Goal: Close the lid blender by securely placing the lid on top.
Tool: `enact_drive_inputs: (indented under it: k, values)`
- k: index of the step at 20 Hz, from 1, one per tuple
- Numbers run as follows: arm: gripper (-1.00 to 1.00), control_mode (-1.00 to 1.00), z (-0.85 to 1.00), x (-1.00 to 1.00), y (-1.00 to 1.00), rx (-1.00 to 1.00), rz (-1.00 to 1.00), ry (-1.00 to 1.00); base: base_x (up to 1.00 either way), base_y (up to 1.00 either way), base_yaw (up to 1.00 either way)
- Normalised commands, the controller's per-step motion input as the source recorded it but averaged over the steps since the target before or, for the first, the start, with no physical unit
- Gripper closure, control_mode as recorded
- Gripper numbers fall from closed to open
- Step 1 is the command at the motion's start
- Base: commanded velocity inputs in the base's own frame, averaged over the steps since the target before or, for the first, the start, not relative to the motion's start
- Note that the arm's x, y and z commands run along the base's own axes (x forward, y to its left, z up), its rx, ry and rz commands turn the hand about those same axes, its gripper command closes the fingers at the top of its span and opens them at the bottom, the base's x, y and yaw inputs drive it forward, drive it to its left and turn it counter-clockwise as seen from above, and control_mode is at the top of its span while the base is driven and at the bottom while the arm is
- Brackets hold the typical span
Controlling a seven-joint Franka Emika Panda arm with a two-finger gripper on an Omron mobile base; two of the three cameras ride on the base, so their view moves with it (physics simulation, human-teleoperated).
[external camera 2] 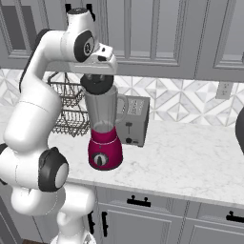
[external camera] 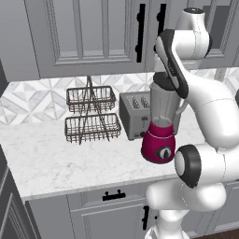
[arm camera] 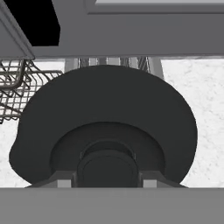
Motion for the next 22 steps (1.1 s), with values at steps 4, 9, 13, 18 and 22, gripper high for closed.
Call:
enact_drive_inputs:
  k: [4, 9, 13, 18, 22]
  values:
    - [1.00, -1.00, 0.40, -0.07, 0.00, 0.00, 0.00, 0.00, 0.00, 0.00, 0.00]
    - [1.00, -1.00, 0.40, -0.02, 0.00, 0.00, 0.00, 0.02, 0.00, 0.00, 0.00]
    - [1.00, -1.00, 0.07, -0.19, 0.00, 0.00, 0.00, 0.14, 0.00, 0.00, 0.00]
    - [1.00, -1.00, 0.00, -0.45, 0.00, 0.00, 0.00, 0.22, 0.00, 0.00, 0.00]
    - [1.00, -1.00, -0.05, -0.16, 0.00, 0.00, 0.00, 0.13, 0.00, 0.00, 0.00]
